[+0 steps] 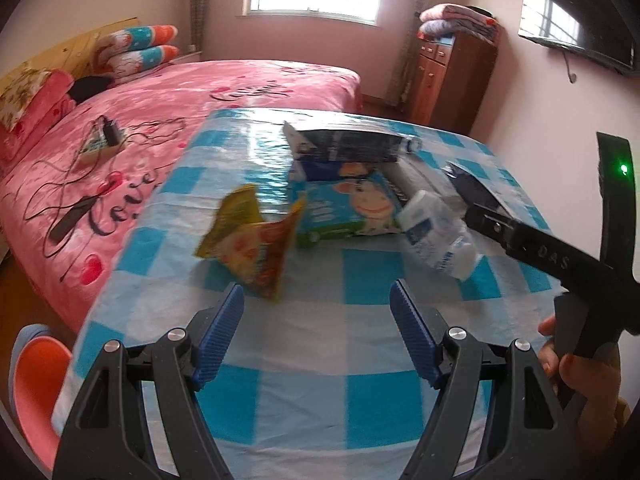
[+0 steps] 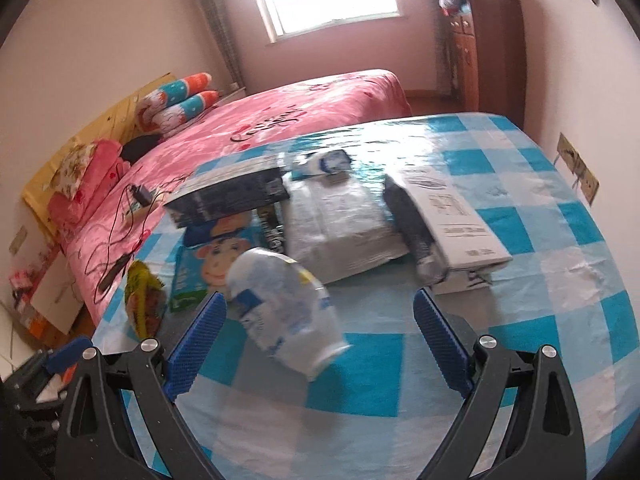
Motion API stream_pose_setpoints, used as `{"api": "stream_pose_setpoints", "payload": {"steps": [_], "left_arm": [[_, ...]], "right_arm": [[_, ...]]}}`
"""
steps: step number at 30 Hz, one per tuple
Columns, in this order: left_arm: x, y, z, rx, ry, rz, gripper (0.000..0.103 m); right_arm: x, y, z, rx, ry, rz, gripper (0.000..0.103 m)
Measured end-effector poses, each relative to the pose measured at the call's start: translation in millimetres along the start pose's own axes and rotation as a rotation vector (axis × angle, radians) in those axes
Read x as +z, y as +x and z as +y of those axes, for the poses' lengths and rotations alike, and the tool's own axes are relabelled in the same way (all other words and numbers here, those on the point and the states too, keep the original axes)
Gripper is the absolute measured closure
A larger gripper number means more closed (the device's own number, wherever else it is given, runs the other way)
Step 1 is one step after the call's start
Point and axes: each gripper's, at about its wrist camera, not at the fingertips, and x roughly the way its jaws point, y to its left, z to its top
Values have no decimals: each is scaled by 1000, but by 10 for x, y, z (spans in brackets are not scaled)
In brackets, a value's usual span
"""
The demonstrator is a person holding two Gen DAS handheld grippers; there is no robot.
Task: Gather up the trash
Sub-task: 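Close the right tool on the white milk carton while the left tool approaches the white bag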
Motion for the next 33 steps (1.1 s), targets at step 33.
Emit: {"api": "stream_pose_setpoints", "payload": {"steps": [33], "left_arm": [[389, 1033, -926, -147, -107, 173, 27]], "right_arm": [[388, 467, -976, 68, 144, 95, 10]]}}
